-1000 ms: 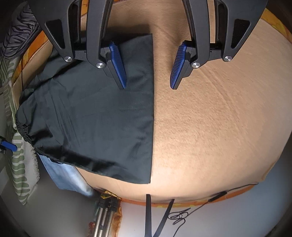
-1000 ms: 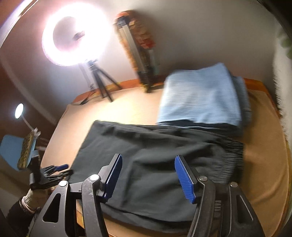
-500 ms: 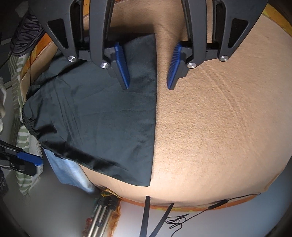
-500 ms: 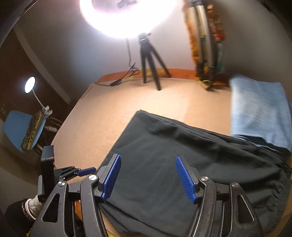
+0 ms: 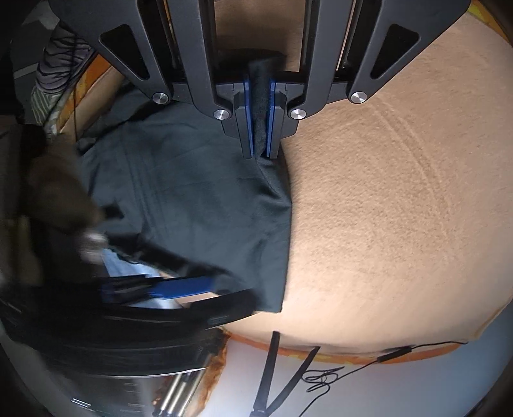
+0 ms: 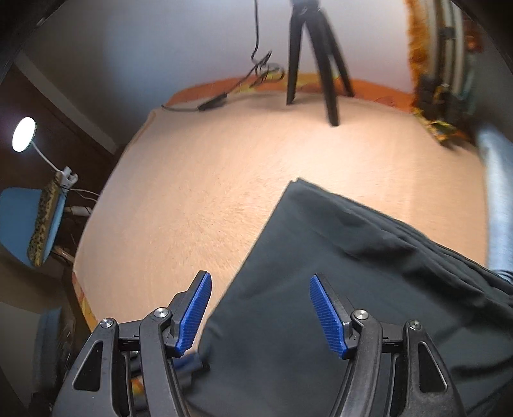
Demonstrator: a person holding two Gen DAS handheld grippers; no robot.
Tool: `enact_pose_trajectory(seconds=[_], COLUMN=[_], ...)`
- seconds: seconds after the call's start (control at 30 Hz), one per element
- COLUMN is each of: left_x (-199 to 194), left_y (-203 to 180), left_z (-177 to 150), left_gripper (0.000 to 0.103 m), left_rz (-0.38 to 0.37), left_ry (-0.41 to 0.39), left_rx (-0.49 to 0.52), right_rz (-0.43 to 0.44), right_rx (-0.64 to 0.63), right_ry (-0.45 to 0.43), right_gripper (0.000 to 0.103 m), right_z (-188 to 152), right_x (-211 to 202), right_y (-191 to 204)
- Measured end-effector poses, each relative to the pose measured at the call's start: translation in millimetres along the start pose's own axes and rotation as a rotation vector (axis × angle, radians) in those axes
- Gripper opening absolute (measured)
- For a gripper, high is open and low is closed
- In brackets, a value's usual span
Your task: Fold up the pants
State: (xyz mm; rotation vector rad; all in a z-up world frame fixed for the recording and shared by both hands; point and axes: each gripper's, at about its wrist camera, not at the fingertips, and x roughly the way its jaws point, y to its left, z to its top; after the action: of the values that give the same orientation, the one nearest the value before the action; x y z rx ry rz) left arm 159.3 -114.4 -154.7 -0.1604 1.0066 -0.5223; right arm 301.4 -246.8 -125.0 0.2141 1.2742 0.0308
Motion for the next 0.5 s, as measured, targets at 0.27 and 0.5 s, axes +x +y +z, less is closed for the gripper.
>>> enact_pose_trajectory(seconds=[0.27,0.5], left_x=[-3.8,-0.9], left_y=[-12.6,-14.4], left_z=[-0.9,-0.8], left_gripper=[0.006,0.006], left_rz=[-0.035,-0.035], left_ry=[-0.014,-0.006], left_rx=[0.039,0.049], right_rz=[-0.14,-0.244], right_rx=[-0.032,-0.065], right_ry=[0.089,0.142], right_gripper=[0.067,0.066], right_z=[26.3,32.8], right_x=[52.8,75.5], right_y=[15.7,20.8])
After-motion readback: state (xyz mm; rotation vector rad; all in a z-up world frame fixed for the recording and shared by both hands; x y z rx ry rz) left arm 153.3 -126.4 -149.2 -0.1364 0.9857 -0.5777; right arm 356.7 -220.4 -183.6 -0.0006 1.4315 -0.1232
